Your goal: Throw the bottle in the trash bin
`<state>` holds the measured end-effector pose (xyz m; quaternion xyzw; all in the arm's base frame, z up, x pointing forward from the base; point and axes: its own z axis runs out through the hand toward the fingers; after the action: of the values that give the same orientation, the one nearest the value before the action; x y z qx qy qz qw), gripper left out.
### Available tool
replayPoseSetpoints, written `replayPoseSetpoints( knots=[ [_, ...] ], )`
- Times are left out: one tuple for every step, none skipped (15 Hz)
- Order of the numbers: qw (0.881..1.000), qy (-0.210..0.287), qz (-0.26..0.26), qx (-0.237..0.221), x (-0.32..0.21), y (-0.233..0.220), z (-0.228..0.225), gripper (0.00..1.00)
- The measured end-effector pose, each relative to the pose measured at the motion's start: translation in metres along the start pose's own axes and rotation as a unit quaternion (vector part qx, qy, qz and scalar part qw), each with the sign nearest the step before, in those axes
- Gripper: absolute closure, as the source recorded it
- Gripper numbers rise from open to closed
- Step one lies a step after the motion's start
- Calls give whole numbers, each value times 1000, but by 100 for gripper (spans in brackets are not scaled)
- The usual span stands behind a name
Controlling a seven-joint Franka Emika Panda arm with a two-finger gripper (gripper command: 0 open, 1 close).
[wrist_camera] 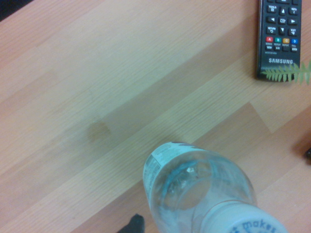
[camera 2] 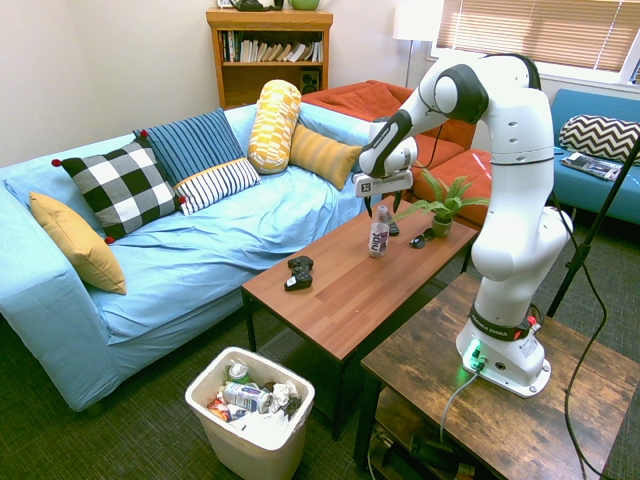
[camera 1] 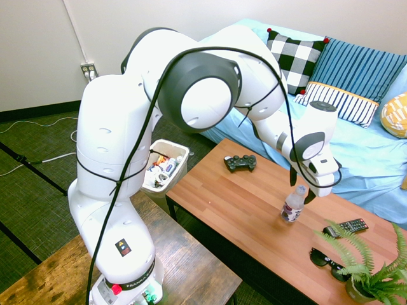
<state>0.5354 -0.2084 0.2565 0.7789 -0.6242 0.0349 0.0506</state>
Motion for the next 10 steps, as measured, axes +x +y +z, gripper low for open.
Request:
replayPoseSetpoints(
  knots=[
    [1000, -2, -3, 0, -1, 0, 0, 100],
    [1000, -4, -4, 1, -1, -1, 0, 100],
    [1000, -5, -5, 1, -2, -1, 1, 100],
    [1000, -6, -5, 1, -3, -2, 2, 100],
    [1000, -6, -5, 0, -3, -2, 3, 100],
    [1000, -7, -5, -1, -2, -3, 6, 100],
    [1000, -7, -5, -2, -2, -4, 7, 100],
    [1000, -8, -4, -2, -1, -4, 7, 100],
    [1000, -9, -4, -1, -1, -4, 7, 100],
    [1000, -10, -4, 0, 0, -3, 7, 100]
  ],
)
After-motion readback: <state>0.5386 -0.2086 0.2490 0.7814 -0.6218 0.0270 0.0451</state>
